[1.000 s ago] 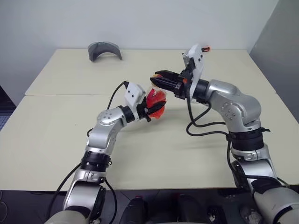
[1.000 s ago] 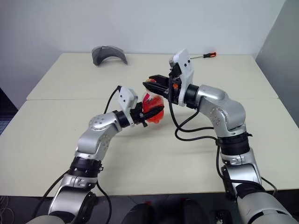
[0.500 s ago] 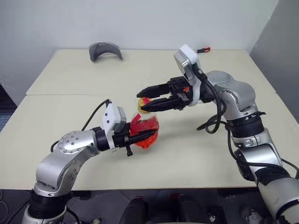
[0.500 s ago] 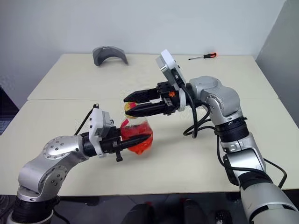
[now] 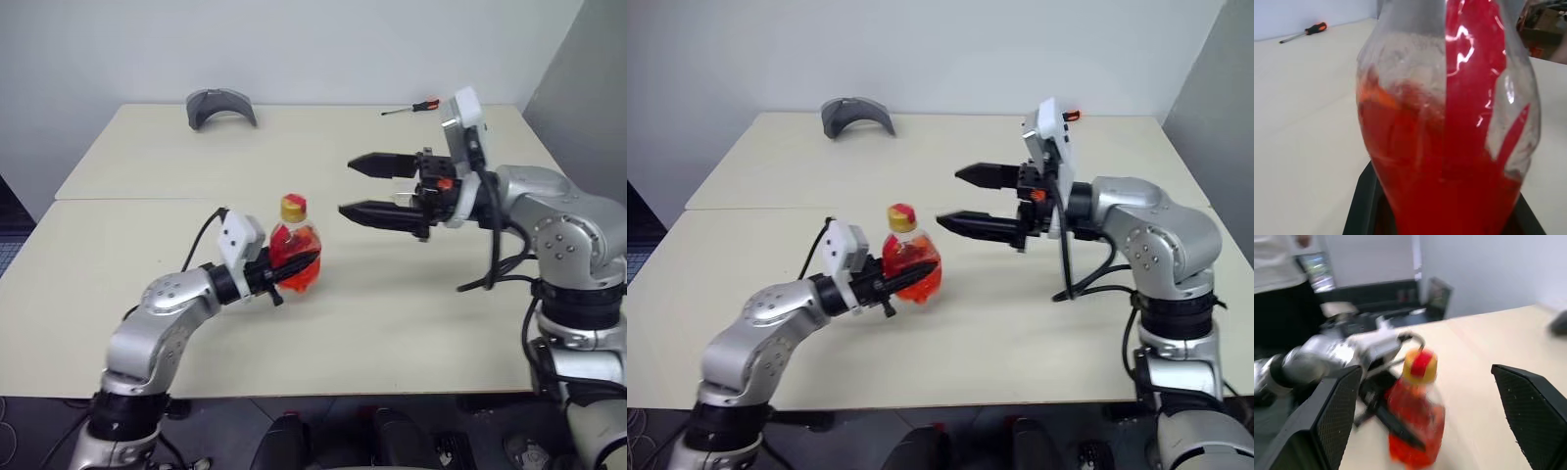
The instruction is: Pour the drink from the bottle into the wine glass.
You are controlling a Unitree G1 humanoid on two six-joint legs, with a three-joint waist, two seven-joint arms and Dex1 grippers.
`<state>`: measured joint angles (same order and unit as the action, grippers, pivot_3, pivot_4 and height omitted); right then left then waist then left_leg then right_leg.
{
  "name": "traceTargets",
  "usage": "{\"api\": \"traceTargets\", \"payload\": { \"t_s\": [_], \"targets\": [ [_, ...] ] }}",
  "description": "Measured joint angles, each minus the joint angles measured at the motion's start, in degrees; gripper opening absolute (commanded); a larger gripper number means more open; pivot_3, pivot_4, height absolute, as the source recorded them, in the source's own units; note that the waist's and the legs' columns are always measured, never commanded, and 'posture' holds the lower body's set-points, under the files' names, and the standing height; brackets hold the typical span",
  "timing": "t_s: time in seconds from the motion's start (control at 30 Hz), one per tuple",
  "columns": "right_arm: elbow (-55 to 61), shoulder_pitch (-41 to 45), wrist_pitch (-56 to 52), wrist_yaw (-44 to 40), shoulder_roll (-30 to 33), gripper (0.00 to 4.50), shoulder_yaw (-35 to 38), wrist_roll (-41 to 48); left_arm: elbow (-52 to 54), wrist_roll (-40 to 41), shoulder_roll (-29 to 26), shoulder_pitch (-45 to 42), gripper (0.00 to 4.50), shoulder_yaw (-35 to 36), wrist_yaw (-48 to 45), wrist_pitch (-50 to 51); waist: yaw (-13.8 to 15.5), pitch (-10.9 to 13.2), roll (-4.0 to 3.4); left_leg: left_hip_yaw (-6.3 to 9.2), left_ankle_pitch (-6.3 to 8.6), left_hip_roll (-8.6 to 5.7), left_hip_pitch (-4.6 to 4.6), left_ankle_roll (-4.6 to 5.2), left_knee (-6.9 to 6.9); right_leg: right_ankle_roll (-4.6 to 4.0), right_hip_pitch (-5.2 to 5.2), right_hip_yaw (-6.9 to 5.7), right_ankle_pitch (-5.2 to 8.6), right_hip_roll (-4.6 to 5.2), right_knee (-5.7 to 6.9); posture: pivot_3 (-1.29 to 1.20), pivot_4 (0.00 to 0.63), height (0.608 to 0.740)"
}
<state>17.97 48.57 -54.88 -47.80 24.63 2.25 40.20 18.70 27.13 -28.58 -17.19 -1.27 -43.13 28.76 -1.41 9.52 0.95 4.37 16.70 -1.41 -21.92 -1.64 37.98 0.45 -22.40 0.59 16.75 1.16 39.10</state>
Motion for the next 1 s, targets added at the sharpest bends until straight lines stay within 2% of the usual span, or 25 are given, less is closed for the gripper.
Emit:
{"api": "traceTargets", "payload": {
  "t_s": [0.1,0.33,0.63,0.67,0.7,1.0],
  "targets": [
    [1.58,0.09,0.0,7.72,-3.27,4.5,-0.51,-1.6,-4.83,-2.16,2.81,-4.3,1.04,-2.34,0.04,-2.96,-0.03,0.0,0.0,-0.03,-0.01,-0.02,-0.06,-0.03,0.03,0.0,-0.01,0.03,0.0,0.02,-0.06,0.0,0.15,0.74],
    [-1.36,1.2,4.25,16.84,-9.59,4.5,-4.95,-7.8,-14.59,-5.41,6.56,-11.13,1.04,-4.28,-0.86,-7.91,-0.23,0.0,0.0,-0.08,-0.03,-0.03,-0.06,-0.05,0.04,0.0,-0.08,0.07,-0.01,0.03,-0.02,0.0,0.15,0.74],
    [-5.09,1.74,7.04,16.0,-9.87,4.5,-5.95,-9.72,-17.02,-5.93,6.59,-11.77,1.04,-4.45,-2.54,-9.48,-0.27,0.0,0.0,-0.08,-0.08,-0.03,-0.09,-0.13,0.03,0.0,-0.12,0.09,-0.01,0.03,-0.01,0.0,0.15,0.74],
    [-5.17,1.74,7.16,15.42,-9.66,4.12,-6.06,-9.71,-17.02,-5.93,6.59,-11.77,1.04,-4.44,-2.53,-9.48,-0.27,0.0,0.0,-0.08,-0.06,-0.03,-0.09,-0.1,0.03,0.0,-0.12,0.08,-0.01,0.03,-0.01,0.0,0.15,0.74],
    [-5.23,1.73,7.19,15.14,-9.55,3.94,-6.19,-9.71,-17.03,-5.93,6.58,-11.77,1.04,-4.4,-2.52,-9.48,-0.27,0.0,0.0,-0.08,-0.02,-0.03,-0.09,-0.02,0.03,0.0,-0.12,0.08,-0.01,0.03,-0.01,0.0,0.15,0.74],
    [-5.26,1.61,7.16,12.87,-9.3,3.92,-6.98,-9.64,-17.03,-5.93,6.36,-11.8,1.04,-4.18,-2.45,-9.47,-0.28,0.0,0.0,-0.08,-0.01,-0.03,-0.09,-0.02,0.03,0.0,-0.14,0.09,-0.01,0.03,-0.01,0.0,0.15,0.74]
  ]
}}
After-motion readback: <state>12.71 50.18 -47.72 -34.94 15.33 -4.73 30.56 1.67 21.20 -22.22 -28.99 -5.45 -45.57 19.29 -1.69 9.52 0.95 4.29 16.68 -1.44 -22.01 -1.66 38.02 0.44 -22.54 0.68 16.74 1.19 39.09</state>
